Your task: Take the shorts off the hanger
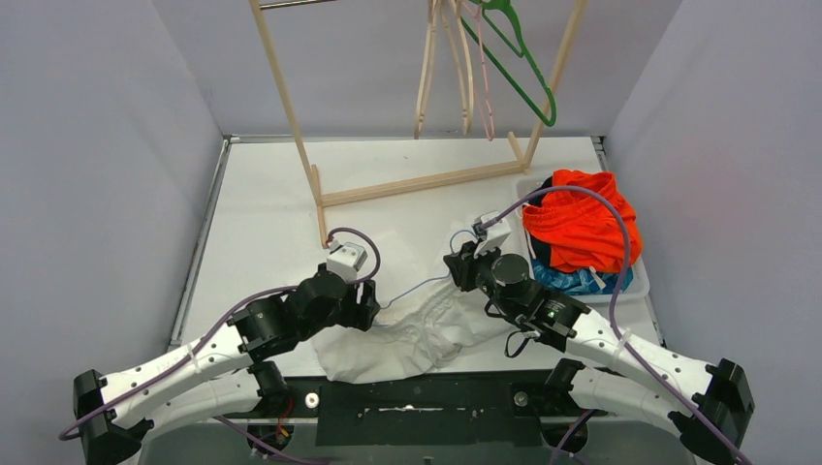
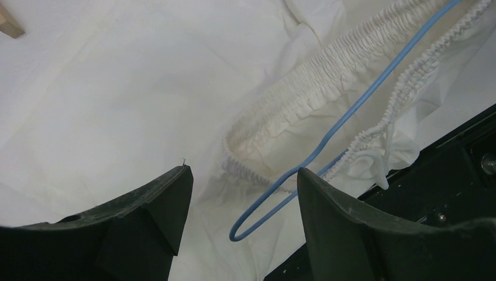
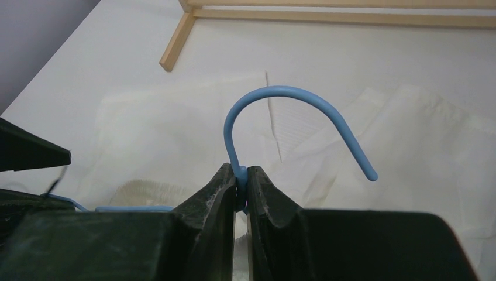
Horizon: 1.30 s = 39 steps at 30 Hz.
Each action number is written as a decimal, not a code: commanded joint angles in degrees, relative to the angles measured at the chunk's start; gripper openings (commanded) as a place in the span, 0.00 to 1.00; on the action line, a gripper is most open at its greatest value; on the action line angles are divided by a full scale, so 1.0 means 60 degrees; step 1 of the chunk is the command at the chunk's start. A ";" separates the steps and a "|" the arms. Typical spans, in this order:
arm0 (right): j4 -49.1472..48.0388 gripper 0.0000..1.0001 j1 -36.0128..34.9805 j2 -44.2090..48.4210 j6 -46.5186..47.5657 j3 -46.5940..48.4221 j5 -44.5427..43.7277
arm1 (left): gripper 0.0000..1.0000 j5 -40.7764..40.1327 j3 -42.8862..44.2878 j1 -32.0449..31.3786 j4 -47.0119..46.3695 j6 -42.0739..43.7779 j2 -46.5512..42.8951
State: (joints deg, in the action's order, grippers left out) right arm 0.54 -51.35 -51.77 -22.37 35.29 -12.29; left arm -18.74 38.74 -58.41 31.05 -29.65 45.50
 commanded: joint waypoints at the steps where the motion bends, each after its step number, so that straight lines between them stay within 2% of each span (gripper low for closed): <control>1: -0.0696 0.00 0.0034 0.0359 0.0485 0.0248 0.0698 | 0.65 0.0548 0.0283 0.0023 -0.0385 0.0380 0.0098; 4: -0.0863 0.00 0.0038 0.0420 0.0482 0.0164 0.0804 | 0.61 0.1531 0.0183 0.0024 -0.0747 0.0620 0.0207; 8: -0.0938 0.00 0.0044 0.0349 0.0473 0.0139 0.0770 | 0.45 0.2860 0.0126 0.0023 -0.1179 0.0861 0.0391; 11: -0.0899 0.00 0.0045 0.0290 0.0440 0.0181 0.0695 | 0.27 0.3107 0.0177 0.0024 -0.1046 0.0913 0.0527; 14: -0.0686 0.00 0.0048 0.0274 0.0240 0.0257 0.0413 | 0.02 0.2755 0.0184 0.0024 -0.0878 0.0855 0.0515; 19: -0.0248 0.11 0.0048 0.0442 -0.0092 0.0416 -0.0302 | 0.00 0.2396 0.0287 0.0024 -0.0780 0.0736 0.0311; 20: -0.0151 0.18 0.0044 0.0497 -0.0199 0.0458 -0.0525 | 0.00 0.2394 0.0293 0.0024 -0.0780 0.0737 0.0285; 21: -0.0020 0.30 0.0048 0.0535 -0.0306 0.0499 -0.0701 | 0.00 0.2401 0.0321 0.0024 -0.0760 0.0750 0.0262; 24: 0.0641 0.57 0.0049 0.0629 -0.0743 0.0754 -0.1363 | 0.00 0.2516 0.0496 0.0024 -0.0621 0.0725 0.0249; 27: 0.1402 0.65 0.0070 0.0580 -0.1020 0.1039 -0.1908 | 0.00 0.2734 0.0712 0.0024 -0.0560 0.0741 0.0305; 30: 0.1621 0.69 0.0103 0.0427 -0.1011 0.1140 -0.1730 | 0.00 0.2801 0.0866 0.0016 -0.0517 0.0755 0.0405; 39: 0.1172 0.66 0.0144 -0.1192 -0.0202 0.1504 0.0970 | 0.00 0.2755 0.1013 0.0011 -0.0561 0.0515 0.0568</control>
State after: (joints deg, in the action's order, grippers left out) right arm 9.28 -50.63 -54.98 -25.87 40.60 -13.52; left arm -2.48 41.19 -58.39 29.54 -25.47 49.01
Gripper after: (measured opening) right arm 0.678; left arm 0.037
